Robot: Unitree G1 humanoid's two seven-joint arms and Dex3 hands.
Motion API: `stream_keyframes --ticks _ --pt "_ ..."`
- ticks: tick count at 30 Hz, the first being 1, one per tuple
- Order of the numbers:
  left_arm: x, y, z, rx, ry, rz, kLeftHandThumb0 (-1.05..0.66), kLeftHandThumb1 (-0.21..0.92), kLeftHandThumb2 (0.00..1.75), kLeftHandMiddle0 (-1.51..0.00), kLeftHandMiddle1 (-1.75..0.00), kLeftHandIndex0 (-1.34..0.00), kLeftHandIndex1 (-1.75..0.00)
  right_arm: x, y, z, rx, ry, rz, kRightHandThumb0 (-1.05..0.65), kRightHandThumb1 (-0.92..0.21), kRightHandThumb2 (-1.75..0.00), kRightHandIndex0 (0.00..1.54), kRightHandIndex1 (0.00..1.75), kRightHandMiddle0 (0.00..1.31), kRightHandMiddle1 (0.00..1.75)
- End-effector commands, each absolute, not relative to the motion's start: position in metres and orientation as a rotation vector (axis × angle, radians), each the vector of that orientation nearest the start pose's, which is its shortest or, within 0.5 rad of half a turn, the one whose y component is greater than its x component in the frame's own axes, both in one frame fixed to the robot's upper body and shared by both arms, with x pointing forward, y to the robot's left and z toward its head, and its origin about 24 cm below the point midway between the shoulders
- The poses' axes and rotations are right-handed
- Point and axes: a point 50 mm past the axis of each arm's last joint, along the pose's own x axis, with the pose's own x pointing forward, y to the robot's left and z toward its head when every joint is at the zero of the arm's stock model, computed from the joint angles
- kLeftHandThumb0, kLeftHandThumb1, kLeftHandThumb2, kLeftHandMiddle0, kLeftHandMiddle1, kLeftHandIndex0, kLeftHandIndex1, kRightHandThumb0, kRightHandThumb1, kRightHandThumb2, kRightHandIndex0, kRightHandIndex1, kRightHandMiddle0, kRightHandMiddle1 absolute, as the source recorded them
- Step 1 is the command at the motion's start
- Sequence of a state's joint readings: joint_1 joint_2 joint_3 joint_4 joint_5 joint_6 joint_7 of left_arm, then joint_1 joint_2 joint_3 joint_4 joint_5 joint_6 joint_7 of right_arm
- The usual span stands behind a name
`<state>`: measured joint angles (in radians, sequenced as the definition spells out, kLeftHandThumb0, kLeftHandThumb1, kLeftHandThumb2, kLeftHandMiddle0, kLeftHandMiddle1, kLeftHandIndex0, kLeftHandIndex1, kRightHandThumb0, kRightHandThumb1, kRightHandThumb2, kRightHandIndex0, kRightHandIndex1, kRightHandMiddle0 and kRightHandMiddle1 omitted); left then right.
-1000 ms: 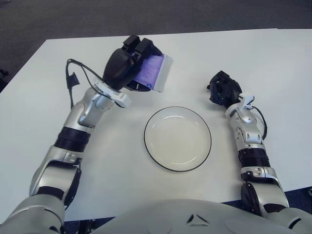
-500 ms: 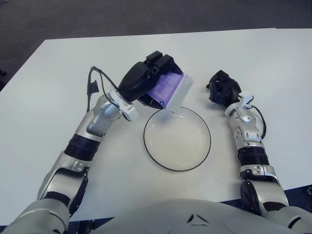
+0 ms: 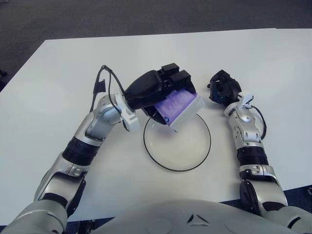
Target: Put the tissue paper into the plate.
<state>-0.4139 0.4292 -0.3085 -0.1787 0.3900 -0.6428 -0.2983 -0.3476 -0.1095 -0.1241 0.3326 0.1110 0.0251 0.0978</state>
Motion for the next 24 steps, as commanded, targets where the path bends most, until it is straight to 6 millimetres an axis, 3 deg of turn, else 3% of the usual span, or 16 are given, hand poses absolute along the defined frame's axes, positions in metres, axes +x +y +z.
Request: stream_keyframes --ticks 1,21,23,24 --pt "0.235 0.072 0.178 0.96 -1.095 -0.833 0.0 0.05 1.62 -0.81 -1.72 -0.58 -1.75 0.299 -0.173 0.013 0.082 0.231 0.018 -0.44 -0.46 -1.14 1.02 1.75 0.5 1.75" --pt "0.232 0.062 0.165 1.004 -1.02 -0.995 0.0 0.04 1.63 -0.82 -1.72 -0.58 -1.75 0.298 -0.174 0.009 0.056 0.216 0.076 -0.44 -0.45 -1.16 1.04 1.75 0.51 1.75" --pt "0.233 0.062 0.164 1.01 -1.02 -1.011 0.0 0.0 1.66 -0.86 -1.74 -0.65 -1.67 0.299 -0.175 0.008 0.055 0.223 0.078 -0.44 -0.45 -1.15 1.04 1.75 0.51 1.75" --pt "0.233 0.061 0.163 1.013 -1.021 -1.017 0.0 0.11 1.54 -0.73 -1.74 -0.59 -1.7 0.299 -0.175 0.008 0.053 0.226 0.078 -0.44 -0.46 -1.14 1.05 1.75 0.51 1.75"
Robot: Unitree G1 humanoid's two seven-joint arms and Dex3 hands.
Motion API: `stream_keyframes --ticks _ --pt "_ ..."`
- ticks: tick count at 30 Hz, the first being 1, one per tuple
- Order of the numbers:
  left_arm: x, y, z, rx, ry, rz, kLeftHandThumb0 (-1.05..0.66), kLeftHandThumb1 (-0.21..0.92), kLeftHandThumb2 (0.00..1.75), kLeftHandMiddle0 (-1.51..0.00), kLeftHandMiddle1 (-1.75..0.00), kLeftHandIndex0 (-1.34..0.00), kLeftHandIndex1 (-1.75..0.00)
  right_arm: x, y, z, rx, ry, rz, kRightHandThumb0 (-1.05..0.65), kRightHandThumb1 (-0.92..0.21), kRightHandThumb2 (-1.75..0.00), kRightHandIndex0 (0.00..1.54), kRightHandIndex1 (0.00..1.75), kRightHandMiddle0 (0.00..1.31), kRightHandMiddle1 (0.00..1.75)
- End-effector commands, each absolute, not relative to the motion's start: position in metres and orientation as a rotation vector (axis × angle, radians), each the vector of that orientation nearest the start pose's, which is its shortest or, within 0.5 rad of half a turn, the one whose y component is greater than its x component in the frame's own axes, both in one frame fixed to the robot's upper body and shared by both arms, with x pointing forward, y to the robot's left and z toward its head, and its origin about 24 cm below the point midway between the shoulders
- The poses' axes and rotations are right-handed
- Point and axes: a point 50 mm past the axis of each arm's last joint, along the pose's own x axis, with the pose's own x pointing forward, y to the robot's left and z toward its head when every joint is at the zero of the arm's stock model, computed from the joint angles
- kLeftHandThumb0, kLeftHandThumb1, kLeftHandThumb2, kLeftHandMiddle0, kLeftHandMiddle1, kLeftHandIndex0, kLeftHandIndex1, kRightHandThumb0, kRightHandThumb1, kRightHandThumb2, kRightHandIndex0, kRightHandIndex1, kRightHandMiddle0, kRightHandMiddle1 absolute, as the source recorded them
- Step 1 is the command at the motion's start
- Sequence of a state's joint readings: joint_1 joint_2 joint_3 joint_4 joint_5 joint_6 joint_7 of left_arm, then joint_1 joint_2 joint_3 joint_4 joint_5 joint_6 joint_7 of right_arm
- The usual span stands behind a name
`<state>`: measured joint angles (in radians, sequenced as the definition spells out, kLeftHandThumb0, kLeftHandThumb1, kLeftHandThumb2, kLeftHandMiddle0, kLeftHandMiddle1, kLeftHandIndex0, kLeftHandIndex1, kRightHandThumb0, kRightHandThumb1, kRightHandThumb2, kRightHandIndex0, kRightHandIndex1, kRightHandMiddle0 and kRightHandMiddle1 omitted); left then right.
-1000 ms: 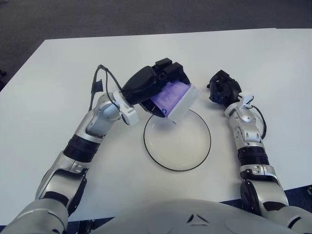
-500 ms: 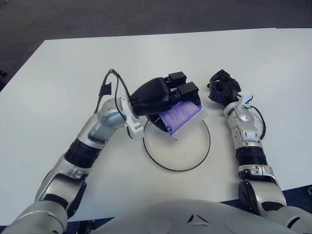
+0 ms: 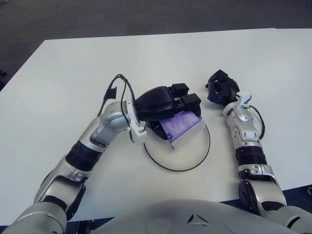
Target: Put the tissue paper into the plate.
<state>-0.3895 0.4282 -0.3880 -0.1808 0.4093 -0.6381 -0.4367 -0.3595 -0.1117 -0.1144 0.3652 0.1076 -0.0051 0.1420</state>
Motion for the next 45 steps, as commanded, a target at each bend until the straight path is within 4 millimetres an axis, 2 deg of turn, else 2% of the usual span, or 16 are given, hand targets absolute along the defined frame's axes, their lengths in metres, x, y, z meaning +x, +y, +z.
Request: stream_keyframes --ticks 1,3,9,12,15,16,18,20,24,33,36,45 --pt "0.233 0.061 0.163 1.014 -1.022 -1.021 0.0 0.16 1.49 -0.68 -1.74 -0.56 -1.71 0.299 -0.175 0.008 0.052 0.227 0.078 -0.44 -0.46 -1.14 1.06 1.75 0.51 1.75" --pt "0.232 0.062 0.16 1.025 -1.016 -1.045 -0.01 0.29 1.34 -0.54 -1.74 -0.49 -1.73 0.3 -0.176 0.007 0.052 0.229 0.076 -0.44 -0.46 -1.15 1.07 1.75 0.51 1.75" --pt "0.232 0.064 0.153 1.056 -0.965 -1.135 -0.01 0.56 1.03 -0.33 -1.75 -0.31 -1.74 0.3 -0.176 0.006 0.048 0.236 0.079 -0.44 -0.45 -1.15 1.08 1.75 0.51 1.75" --pt "0.233 0.064 0.152 1.078 -0.967 -1.153 -0.54 0.8 0.69 -0.31 -1.75 -0.1 -1.6 0.3 -0.176 0.006 0.046 0.238 0.082 -0.44 -0.45 -1.16 1.09 1.75 0.51 1.75" --pt "0.234 0.064 0.151 1.104 -0.963 -1.179 -0.77 0.88 0.63 -0.24 -1.67 -0.03 -1.45 0.3 -0.176 0.006 0.048 0.235 0.084 -0.44 -0.45 -1.16 1.09 1.75 0.51 1.75" --pt "0.234 0.064 0.15 1.109 -0.96 -1.187 -0.8 0.89 0.63 -0.23 -1.61 -0.03 -1.4 0.301 -0.176 0.006 0.05 0.235 0.084 -0.44 -0.45 -1.16 1.1 1.75 0.51 1.75" --pt "0.235 0.064 0.15 1.11 -0.94 -1.21 -0.88 0.91 0.66 -0.21 -1.36 -0.01 -1.22 0.301 -0.176 0.006 0.05 0.235 0.083 -0.44 -0.44 -1.16 1.1 1.75 0.52 1.75" --pt "0.235 0.064 0.149 1.104 -0.924 -1.226 -0.92 0.91 0.68 -0.21 -1.2 0.0 -1.12 0.301 -0.176 0.006 0.049 0.235 0.083 -0.44 -0.45 -1.16 1.1 1.75 0.51 1.75" --pt "0.236 0.064 0.148 1.074 -0.891 -1.248 -0.98 0.92 0.75 -0.21 -0.98 0.0 -0.96 0.301 -0.176 0.006 0.045 0.233 0.083 -0.44 -0.45 -1.15 1.1 1.75 0.51 1.75" --pt "0.238 0.065 0.147 1.067 -0.818 -1.311 -1.04 0.92 0.91 -0.15 -0.61 0.0 -0.66 0.301 -0.175 0.006 0.048 0.236 0.069 -0.45 -0.43 -1.18 1.12 1.75 0.53 1.75" --pt "0.238 0.066 0.147 1.072 -0.824 -1.328 -1.05 0.92 0.93 -0.12 -0.54 0.0 -0.59 0.302 -0.175 0.006 0.05 0.238 0.066 -0.45 -0.42 -1.19 1.12 1.75 0.53 1.75" --pt "0.242 0.067 0.148 1.043 -0.833 -1.381 -1.05 0.92 0.82 -0.03 -0.34 0.0 -0.39 0.303 -0.175 0.004 0.055 0.231 0.066 -0.46 -0.4 -1.22 1.15 1.75 0.55 1.75"
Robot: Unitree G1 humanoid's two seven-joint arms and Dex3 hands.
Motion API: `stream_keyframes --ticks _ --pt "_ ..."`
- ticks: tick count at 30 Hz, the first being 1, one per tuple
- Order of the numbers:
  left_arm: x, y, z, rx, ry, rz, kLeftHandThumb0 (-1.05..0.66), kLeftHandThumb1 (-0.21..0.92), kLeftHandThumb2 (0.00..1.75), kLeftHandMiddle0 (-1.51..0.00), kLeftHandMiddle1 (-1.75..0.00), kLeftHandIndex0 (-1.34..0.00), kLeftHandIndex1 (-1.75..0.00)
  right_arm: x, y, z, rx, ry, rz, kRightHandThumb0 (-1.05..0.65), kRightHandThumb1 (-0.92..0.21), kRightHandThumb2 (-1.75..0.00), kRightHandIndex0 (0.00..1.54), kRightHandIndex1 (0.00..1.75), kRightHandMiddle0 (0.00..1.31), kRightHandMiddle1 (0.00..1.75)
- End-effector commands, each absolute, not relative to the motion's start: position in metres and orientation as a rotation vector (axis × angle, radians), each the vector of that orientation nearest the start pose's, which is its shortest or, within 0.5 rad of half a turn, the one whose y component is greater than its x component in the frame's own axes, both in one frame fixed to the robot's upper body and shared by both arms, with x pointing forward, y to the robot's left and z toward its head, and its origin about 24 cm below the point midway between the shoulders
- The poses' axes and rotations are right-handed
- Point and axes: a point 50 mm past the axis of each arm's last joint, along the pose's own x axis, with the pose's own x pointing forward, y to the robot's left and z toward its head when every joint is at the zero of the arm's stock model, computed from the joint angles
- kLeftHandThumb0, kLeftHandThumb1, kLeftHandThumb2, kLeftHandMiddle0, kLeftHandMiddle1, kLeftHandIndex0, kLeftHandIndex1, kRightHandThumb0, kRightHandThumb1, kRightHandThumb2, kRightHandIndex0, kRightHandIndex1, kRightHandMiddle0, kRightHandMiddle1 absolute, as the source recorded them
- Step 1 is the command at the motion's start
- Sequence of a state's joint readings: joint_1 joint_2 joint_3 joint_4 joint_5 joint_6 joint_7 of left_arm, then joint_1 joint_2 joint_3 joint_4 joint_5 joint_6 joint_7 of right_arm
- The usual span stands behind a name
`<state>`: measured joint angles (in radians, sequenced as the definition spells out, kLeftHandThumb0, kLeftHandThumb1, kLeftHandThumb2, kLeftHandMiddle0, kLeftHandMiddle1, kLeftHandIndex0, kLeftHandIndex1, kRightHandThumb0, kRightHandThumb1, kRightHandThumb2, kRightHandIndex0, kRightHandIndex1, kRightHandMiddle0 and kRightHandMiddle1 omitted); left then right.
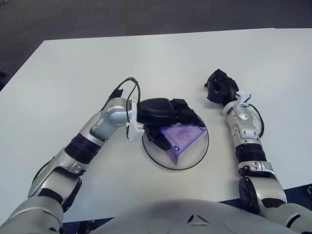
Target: Put the tissue paper into the plate.
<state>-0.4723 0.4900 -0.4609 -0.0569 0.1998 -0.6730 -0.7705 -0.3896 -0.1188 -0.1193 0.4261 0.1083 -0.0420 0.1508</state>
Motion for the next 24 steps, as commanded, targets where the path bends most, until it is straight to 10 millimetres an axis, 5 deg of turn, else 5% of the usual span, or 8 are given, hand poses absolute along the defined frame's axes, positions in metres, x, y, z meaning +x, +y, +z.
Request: stream_keyframes --ticks 1,9,24 --pt "0.242 0.067 0.148 1.039 -0.833 -1.383 -1.05 0.92 0.81 -0.02 -0.32 0.0 -0.38 0.303 -0.175 0.004 0.057 0.23 0.066 -0.46 -0.4 -1.22 1.15 1.75 0.55 1.75" --pt "0.244 0.071 0.151 0.973 -0.829 -1.381 -1.05 0.92 0.75 0.0 -0.11 0.0 -0.15 0.304 -0.175 0.004 0.083 0.23 0.063 -0.46 -0.38 -1.24 1.15 1.75 0.56 1.75" --pt "0.247 0.087 0.169 0.878 -0.799 -1.351 -1.05 0.92 0.48 0.0 0.0 0.0 -0.01 0.308 -0.176 0.003 0.044 0.225 0.05 -0.48 -0.34 -1.29 1.12 1.75 0.6 1.75"
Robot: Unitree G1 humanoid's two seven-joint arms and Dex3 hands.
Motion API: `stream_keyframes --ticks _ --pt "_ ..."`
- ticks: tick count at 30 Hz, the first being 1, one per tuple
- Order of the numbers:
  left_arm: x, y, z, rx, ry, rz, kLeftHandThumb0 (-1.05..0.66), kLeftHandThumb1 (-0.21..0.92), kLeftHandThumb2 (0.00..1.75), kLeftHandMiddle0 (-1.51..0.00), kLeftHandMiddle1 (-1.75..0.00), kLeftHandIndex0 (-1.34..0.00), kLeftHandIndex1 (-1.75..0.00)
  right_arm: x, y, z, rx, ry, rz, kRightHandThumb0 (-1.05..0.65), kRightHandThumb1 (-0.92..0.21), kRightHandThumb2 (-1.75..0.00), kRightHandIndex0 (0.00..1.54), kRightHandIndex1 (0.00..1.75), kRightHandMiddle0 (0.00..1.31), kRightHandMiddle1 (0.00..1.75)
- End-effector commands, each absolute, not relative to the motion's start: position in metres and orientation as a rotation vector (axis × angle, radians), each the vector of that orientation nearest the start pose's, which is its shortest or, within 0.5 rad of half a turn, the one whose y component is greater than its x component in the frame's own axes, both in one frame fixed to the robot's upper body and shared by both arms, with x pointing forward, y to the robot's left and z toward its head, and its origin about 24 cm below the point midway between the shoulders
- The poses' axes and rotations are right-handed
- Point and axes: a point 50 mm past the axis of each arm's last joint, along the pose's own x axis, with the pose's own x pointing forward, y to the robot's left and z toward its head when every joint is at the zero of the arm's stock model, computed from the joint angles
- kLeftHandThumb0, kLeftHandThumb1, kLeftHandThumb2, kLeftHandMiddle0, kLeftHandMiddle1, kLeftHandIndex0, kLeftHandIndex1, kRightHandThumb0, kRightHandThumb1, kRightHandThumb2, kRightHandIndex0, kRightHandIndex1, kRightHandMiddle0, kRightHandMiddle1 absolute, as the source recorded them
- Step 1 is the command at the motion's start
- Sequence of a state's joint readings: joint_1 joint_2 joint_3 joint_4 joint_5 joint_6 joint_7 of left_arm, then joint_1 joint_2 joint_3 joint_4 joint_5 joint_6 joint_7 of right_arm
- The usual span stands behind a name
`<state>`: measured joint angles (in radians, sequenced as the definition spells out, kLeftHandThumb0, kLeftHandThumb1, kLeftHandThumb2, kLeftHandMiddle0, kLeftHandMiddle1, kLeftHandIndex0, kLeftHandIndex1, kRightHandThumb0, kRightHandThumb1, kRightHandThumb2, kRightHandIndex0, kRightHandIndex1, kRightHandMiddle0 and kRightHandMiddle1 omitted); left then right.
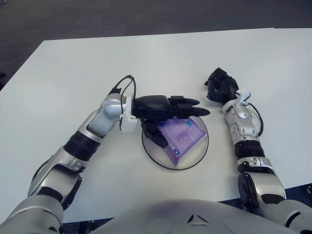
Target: Put the tissue paper into the plate.
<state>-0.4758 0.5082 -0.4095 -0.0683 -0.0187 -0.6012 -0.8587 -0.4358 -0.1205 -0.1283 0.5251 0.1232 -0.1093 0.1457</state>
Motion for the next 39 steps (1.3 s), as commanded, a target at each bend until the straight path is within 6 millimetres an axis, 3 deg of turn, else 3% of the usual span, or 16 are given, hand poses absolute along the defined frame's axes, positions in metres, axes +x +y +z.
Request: stream_keyframes --ticks 1,19,27,31,33,37,39 --pt "0.247 0.087 0.17 0.878 -0.799 -1.35 -1.05 0.92 0.47 0.0 0.0 0.0 -0.01 0.308 -0.176 0.003 0.041 0.224 0.05 -0.48 -0.34 -1.29 1.12 1.75 0.6 1.75" --pt "0.257 0.119 0.186 0.916 -0.839 -1.149 -1.05 0.92 0.37 0.0 0.0 -0.01 -0.01 0.305 -0.172 0.013 0.038 0.24 0.05 -0.45 -0.4 -1.21 1.05 1.75 0.55 1.75" --pt "0.263 0.144 0.191 1.002 -0.813 -1.006 -1.04 0.92 0.3 -0.05 -0.02 0.0 -0.13 0.302 -0.173 0.011 0.016 0.254 0.056 -0.44 -0.46 -1.13 0.97 1.75 0.5 1.75" --pt "0.269 0.157 0.18 0.959 -0.817 -0.893 -1.05 0.92 0.49 -0.12 -0.05 0.0 -0.19 0.304 -0.176 0.006 0.002 0.266 0.062 -0.43 -0.48 -1.12 0.96 1.75 0.49 1.75" --pt "0.272 0.161 0.174 0.92 -0.819 -0.848 -1.05 0.92 0.68 -0.2 -0.09 0.0 -0.36 0.306 -0.177 0.005 -0.003 0.269 0.065 -0.43 -0.48 -1.11 0.97 1.75 0.48 1.75" --pt "0.277 0.169 0.172 0.777 -0.809 -0.749 -1.05 0.92 0.88 -0.34 -0.17 0.0 -0.66 0.307 -0.177 0.004 -0.008 0.266 0.078 -0.43 -0.49 -1.1 0.98 1.75 0.48 1.75" --pt "0.281 0.174 0.169 0.73 -0.796 -0.714 -1.05 0.92 0.95 -0.38 -0.31 0.0 -0.87 0.307 -0.178 0.004 -0.006 0.263 0.083 -0.43 -0.5 -1.09 0.99 1.75 0.48 1.75"
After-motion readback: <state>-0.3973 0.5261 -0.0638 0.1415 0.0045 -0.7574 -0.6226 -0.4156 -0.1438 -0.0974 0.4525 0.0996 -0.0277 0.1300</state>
